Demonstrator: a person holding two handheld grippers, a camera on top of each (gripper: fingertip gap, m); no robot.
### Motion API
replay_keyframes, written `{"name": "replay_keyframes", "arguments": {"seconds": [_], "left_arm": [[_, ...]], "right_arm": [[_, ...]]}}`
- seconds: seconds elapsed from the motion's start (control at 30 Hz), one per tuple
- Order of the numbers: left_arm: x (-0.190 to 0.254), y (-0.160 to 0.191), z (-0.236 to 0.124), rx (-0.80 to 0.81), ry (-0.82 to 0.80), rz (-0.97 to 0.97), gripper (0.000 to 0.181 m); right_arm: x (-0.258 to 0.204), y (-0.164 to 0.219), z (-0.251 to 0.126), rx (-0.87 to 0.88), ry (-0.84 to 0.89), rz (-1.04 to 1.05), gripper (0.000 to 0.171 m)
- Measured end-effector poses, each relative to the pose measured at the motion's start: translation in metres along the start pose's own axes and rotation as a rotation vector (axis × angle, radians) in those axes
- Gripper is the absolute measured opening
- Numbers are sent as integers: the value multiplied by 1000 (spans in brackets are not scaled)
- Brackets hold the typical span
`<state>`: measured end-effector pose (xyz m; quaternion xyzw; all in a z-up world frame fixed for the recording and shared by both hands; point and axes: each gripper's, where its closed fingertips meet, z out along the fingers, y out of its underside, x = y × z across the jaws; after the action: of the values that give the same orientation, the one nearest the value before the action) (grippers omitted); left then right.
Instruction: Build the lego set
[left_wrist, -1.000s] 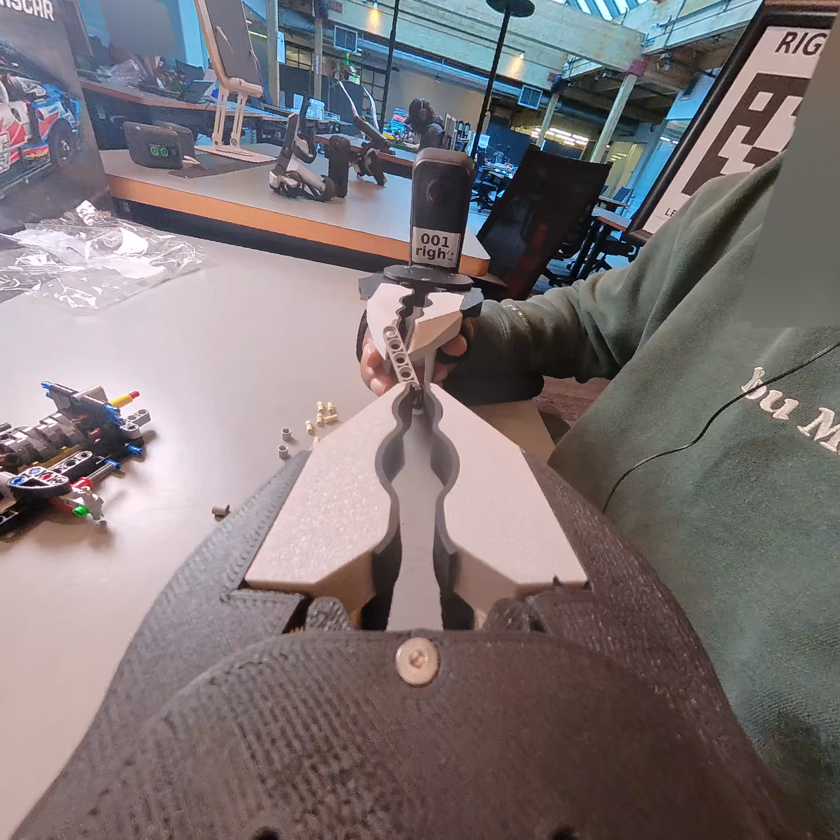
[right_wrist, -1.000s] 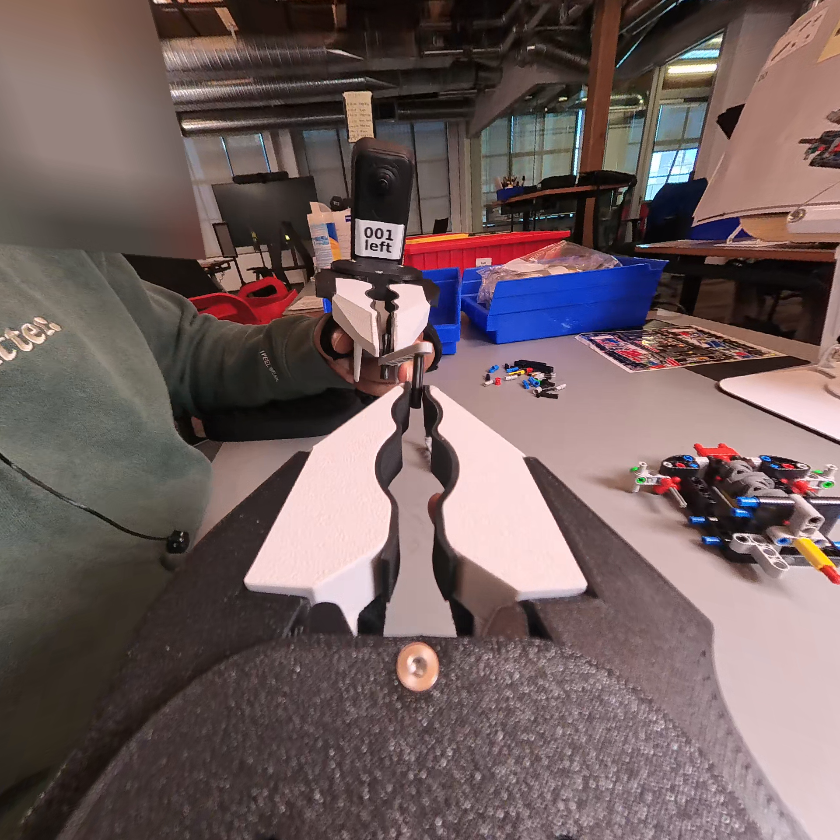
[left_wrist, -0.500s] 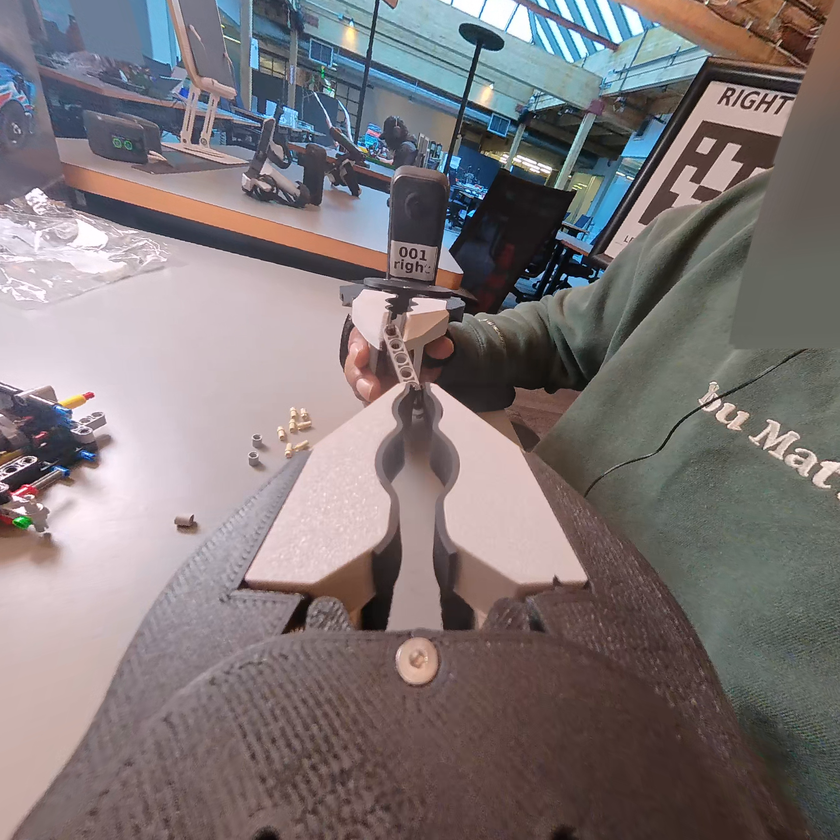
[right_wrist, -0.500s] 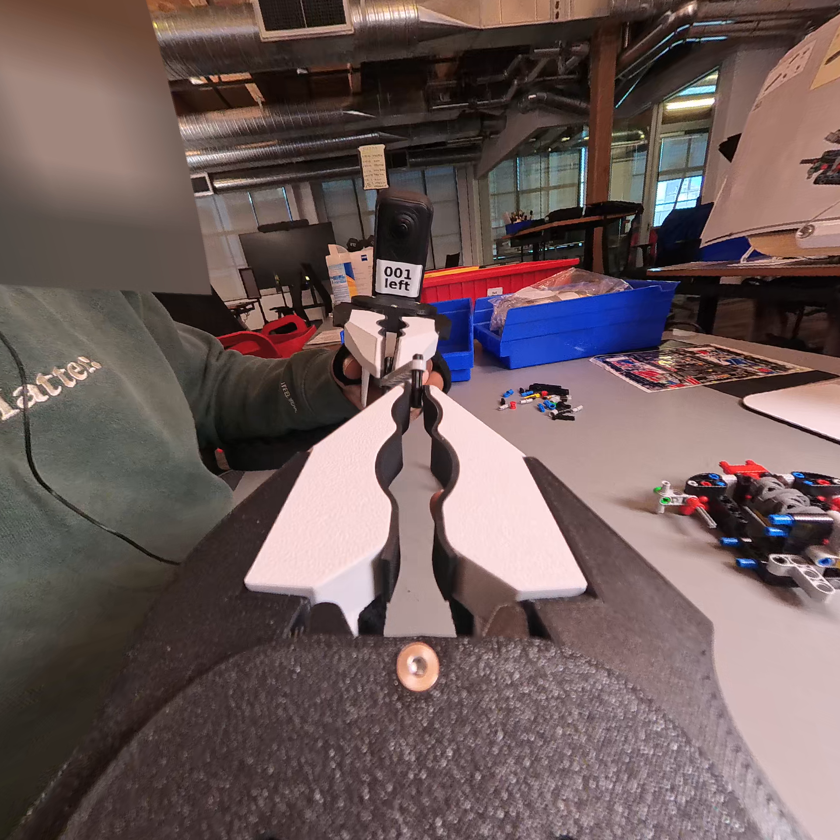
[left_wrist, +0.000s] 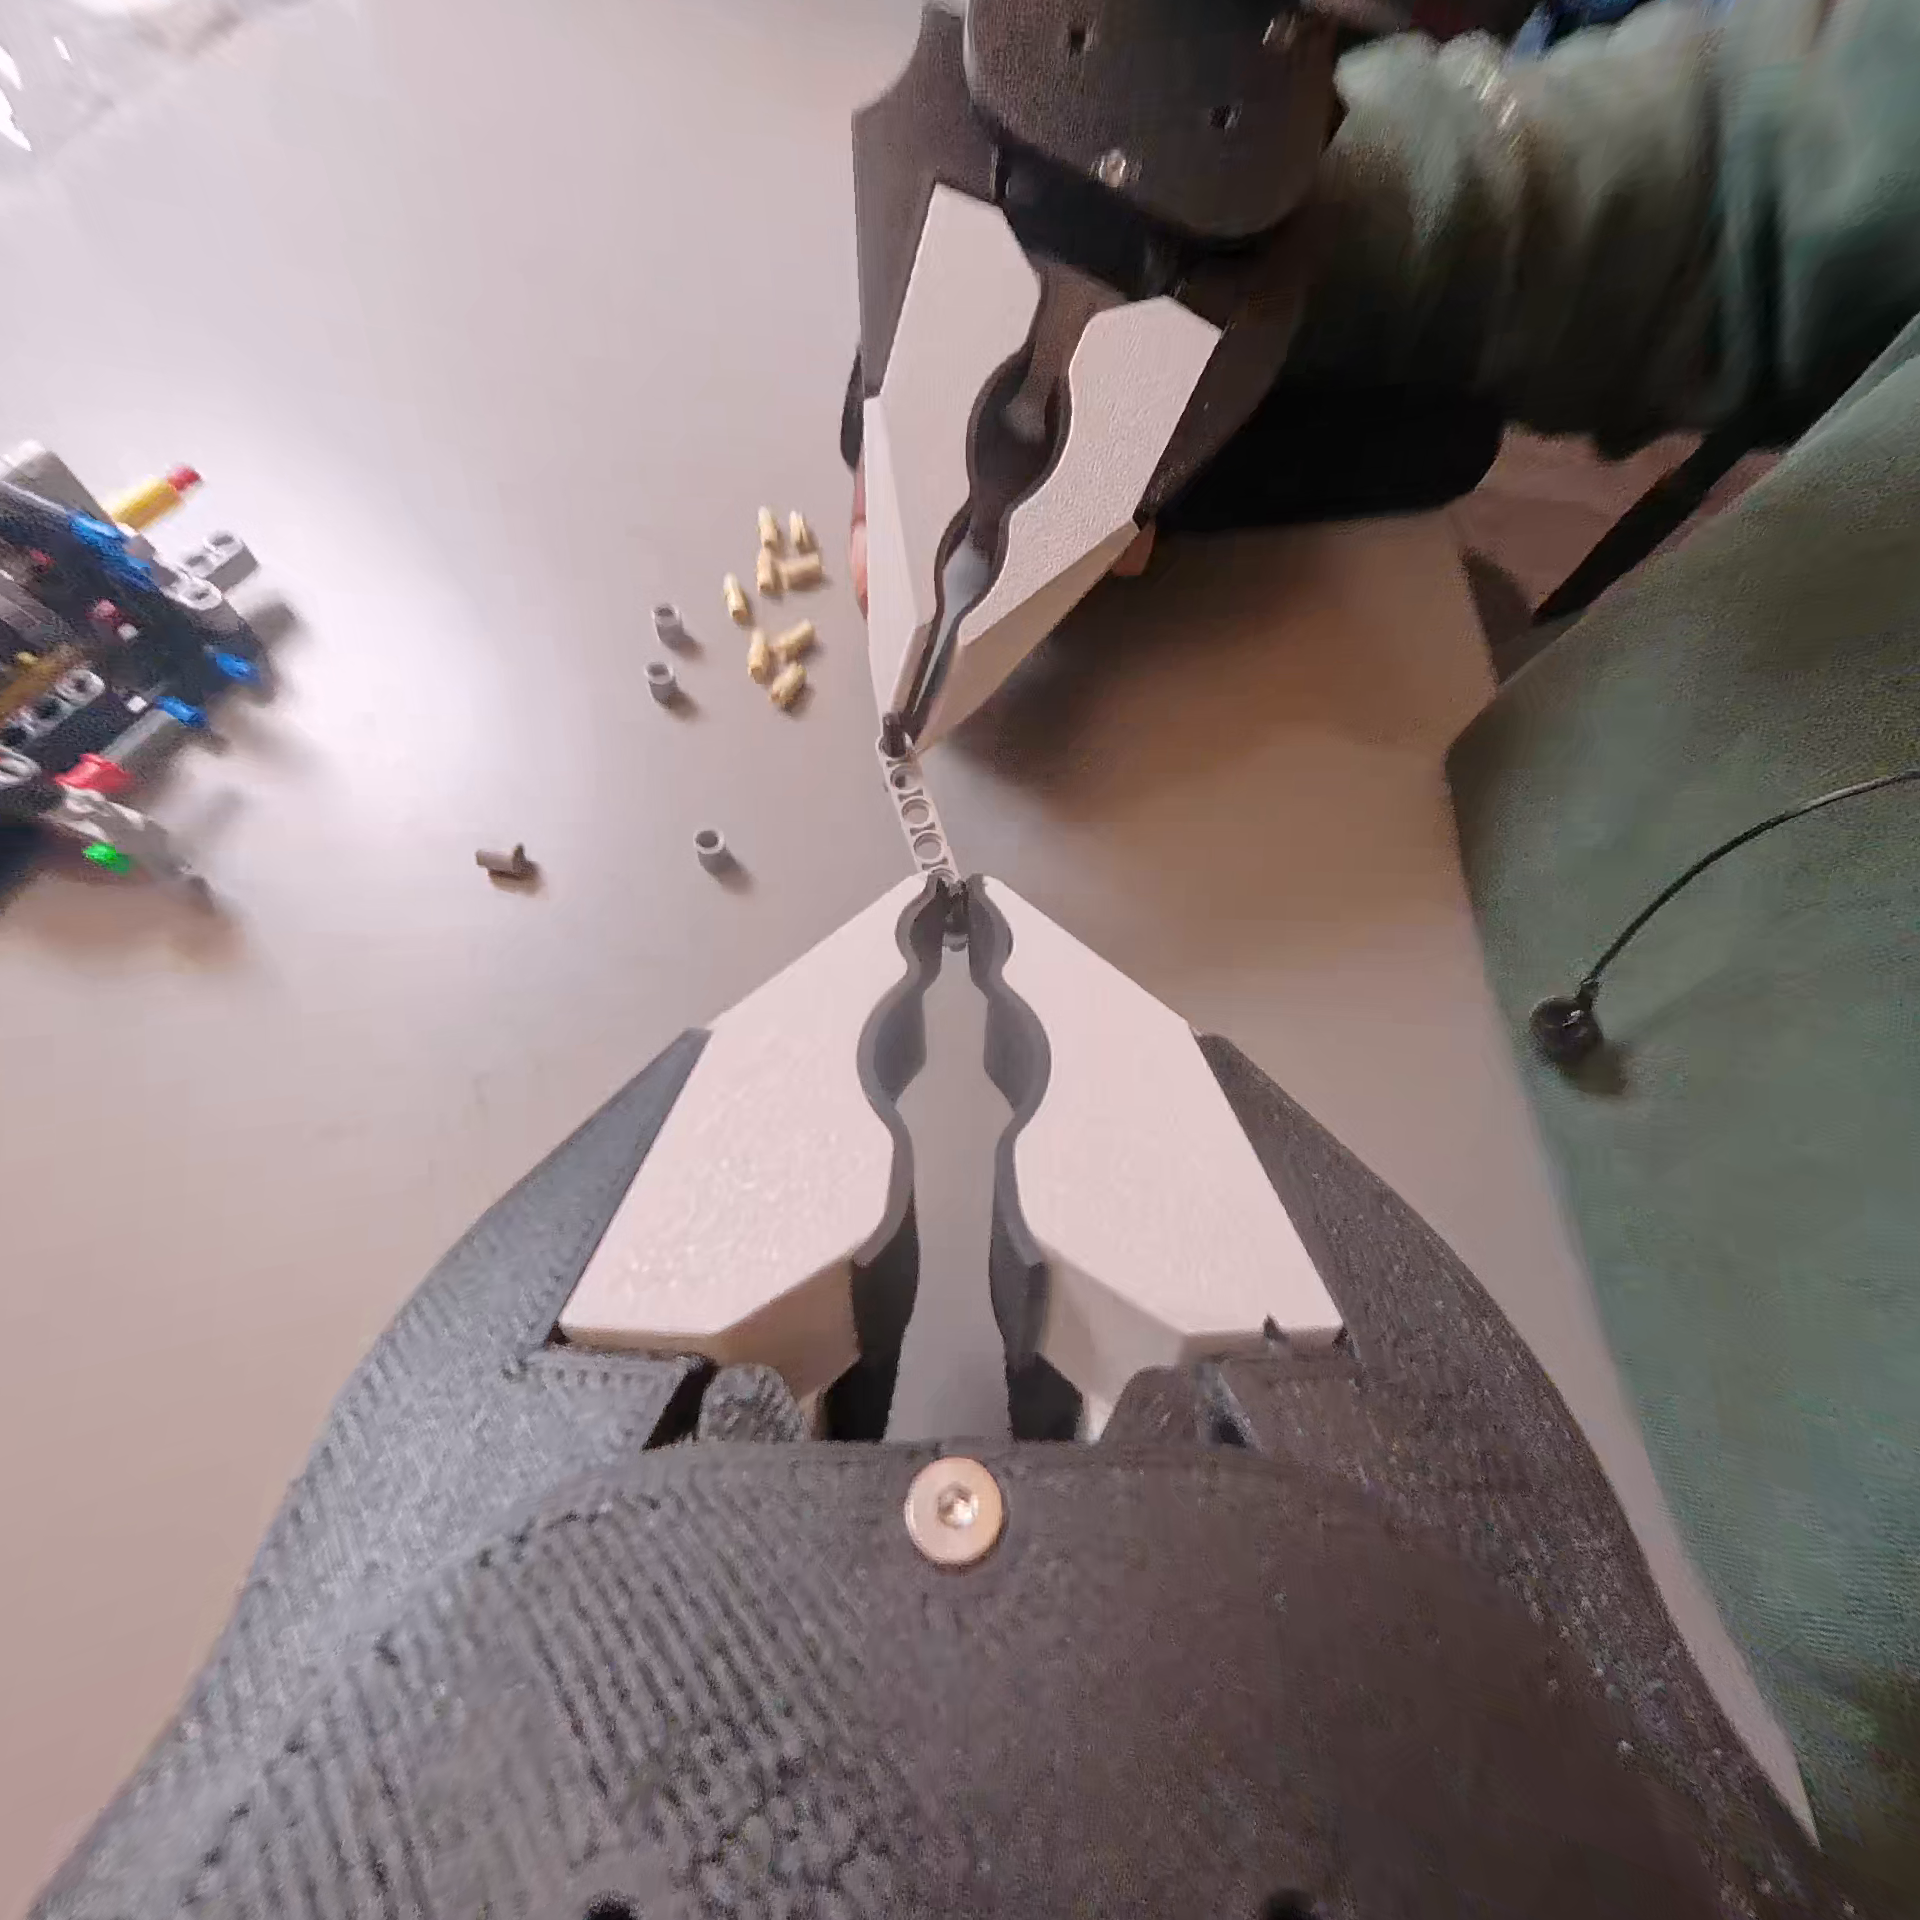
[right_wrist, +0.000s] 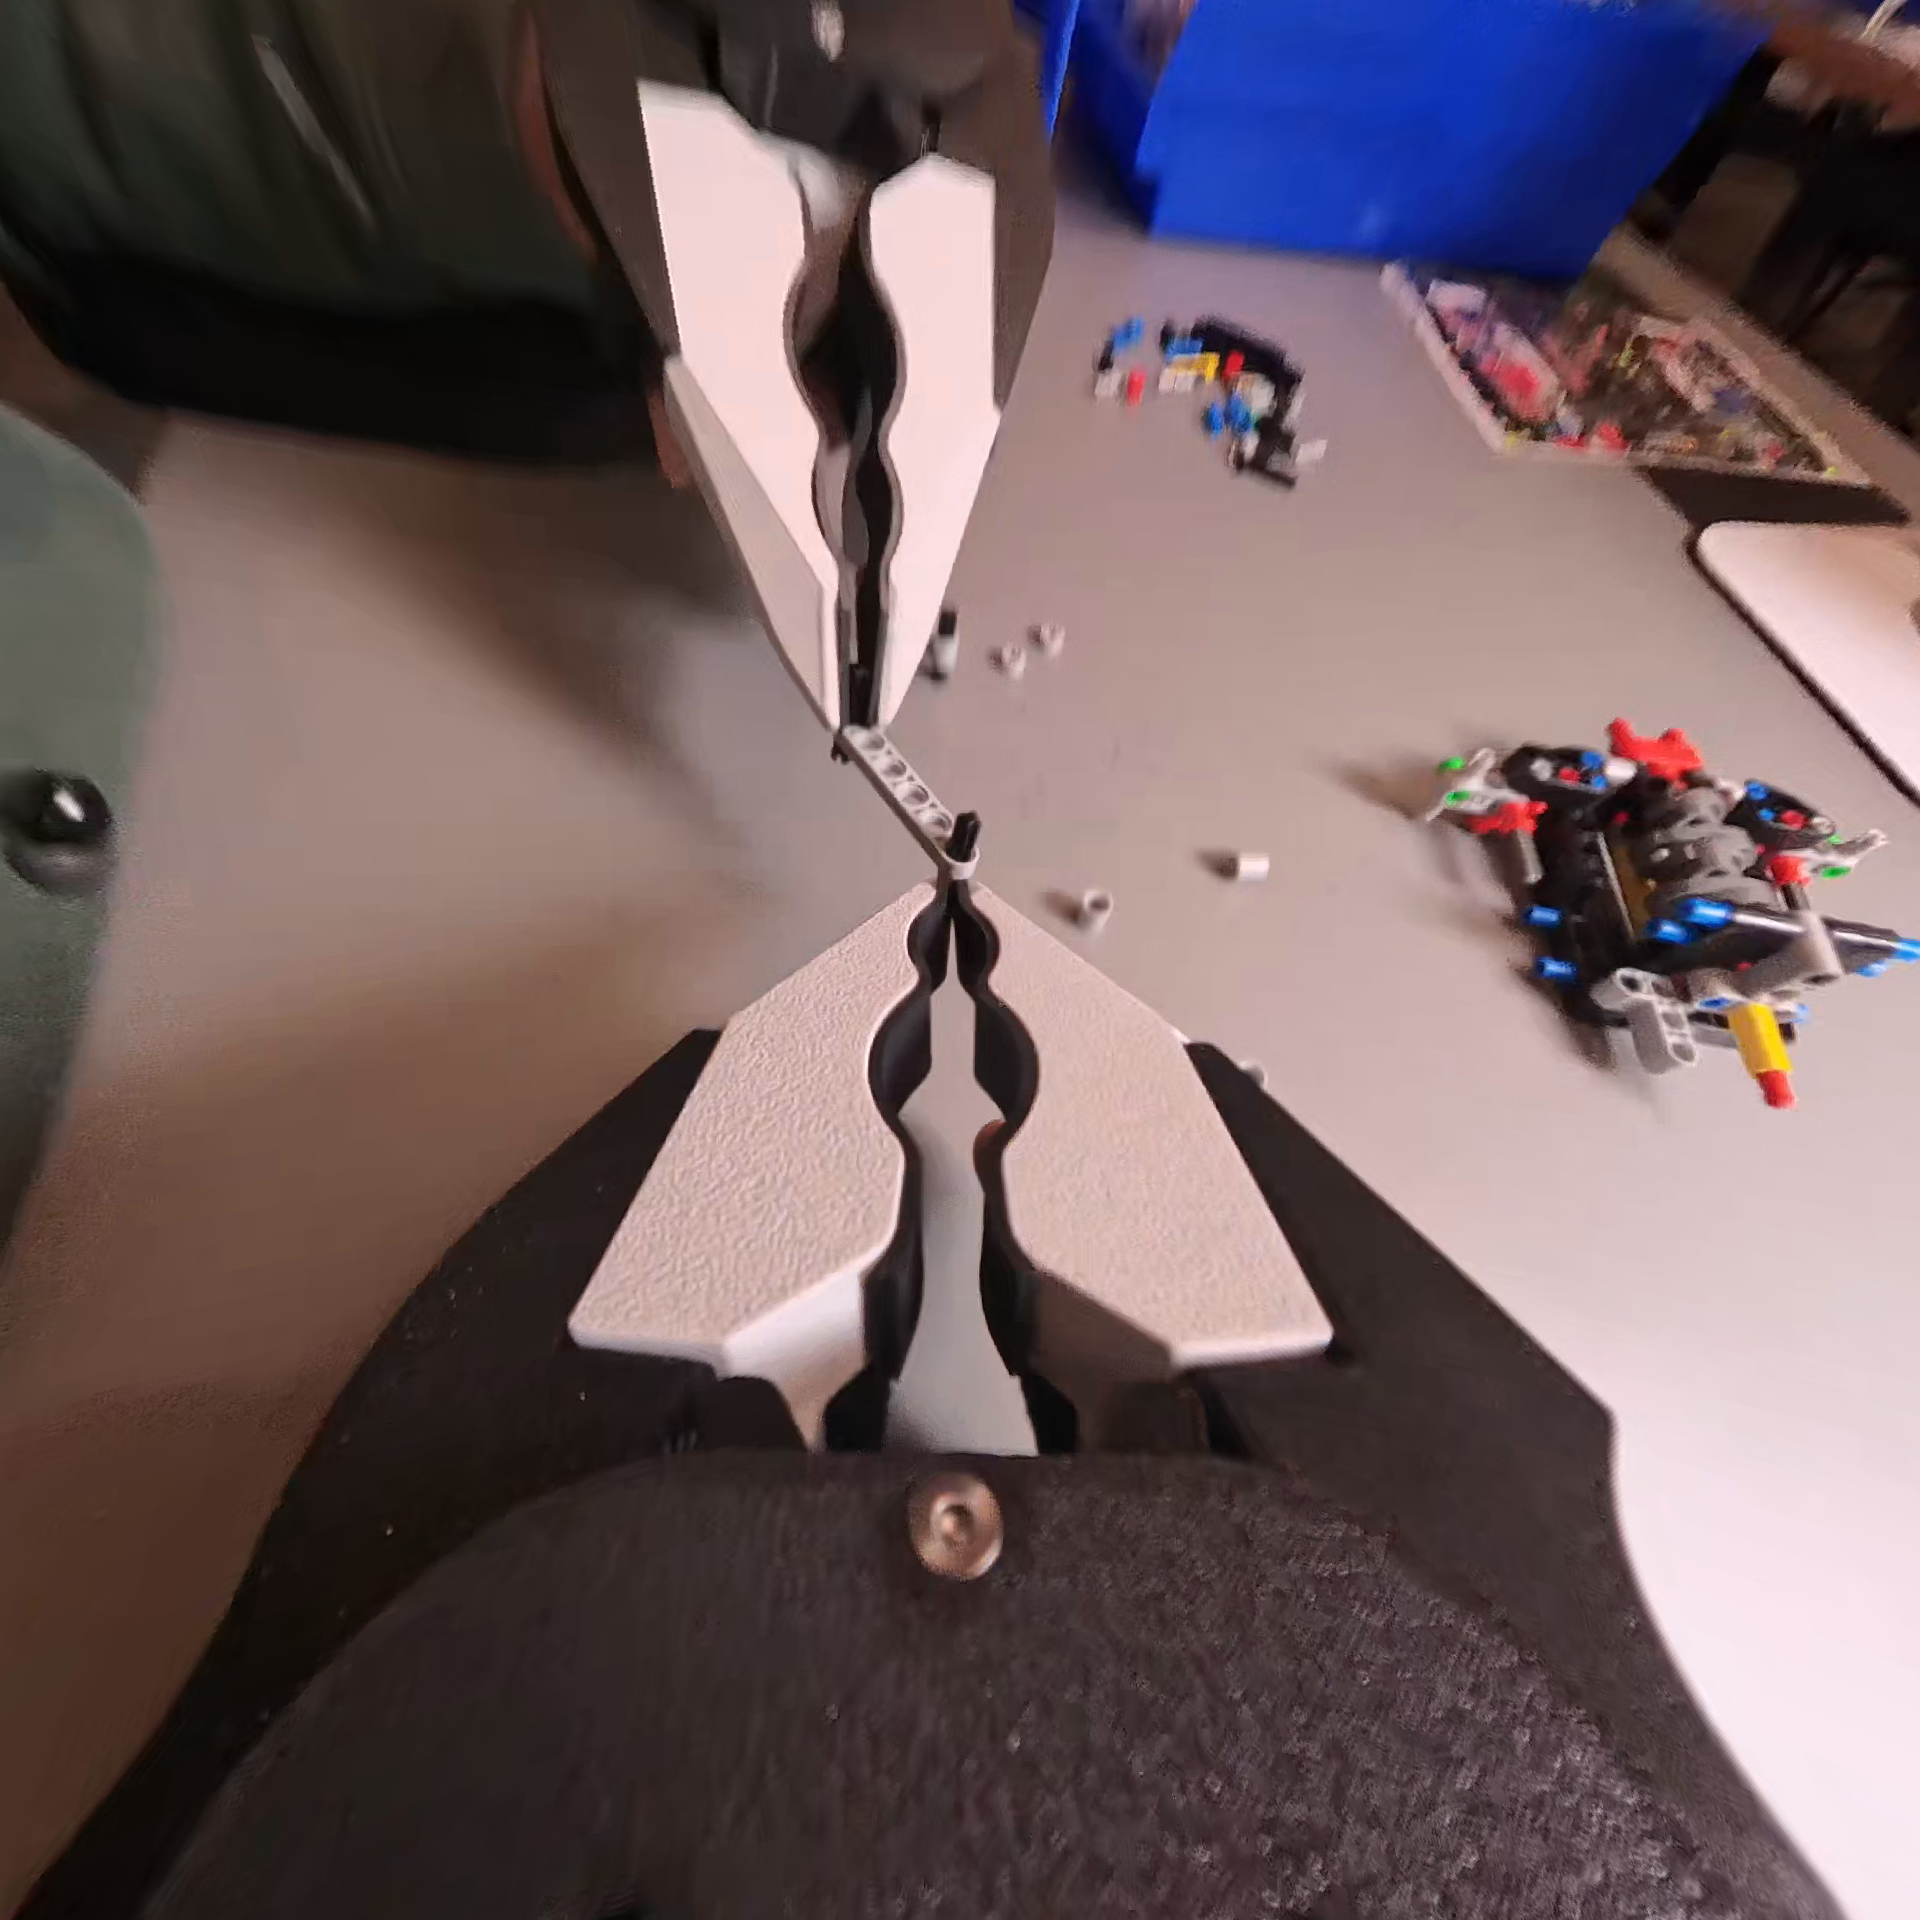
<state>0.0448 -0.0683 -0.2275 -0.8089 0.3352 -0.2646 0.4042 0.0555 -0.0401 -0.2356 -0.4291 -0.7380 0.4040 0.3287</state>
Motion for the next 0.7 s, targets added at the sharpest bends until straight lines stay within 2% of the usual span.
{"name": "replay_keyframes", "arguments": {"seconds": [0.07, 0.17, 0.5, 0.6, 0.7], "left_arm": [[0, 12, 10, -76, -15, 18, 2], [2, 25, 22, -153, -20, 38, 2], [4, 26, 23, -167, 4, 51, 2], [2, 27, 22, -181, -1, 85, 2], [-6, 26, 19, -188, -36, 93, 2]], "right_arm": [[-3, 17, 5, -114, 10, -67, 0], [-5, 20, 7, -172, 8, -97, 0], [-5, 15, 5, -169, -41, -31, 11], [-7, 16, 9, -187, -57, -21, 2], [-5, 17, 8, -209, -48, 0, 1]]}}
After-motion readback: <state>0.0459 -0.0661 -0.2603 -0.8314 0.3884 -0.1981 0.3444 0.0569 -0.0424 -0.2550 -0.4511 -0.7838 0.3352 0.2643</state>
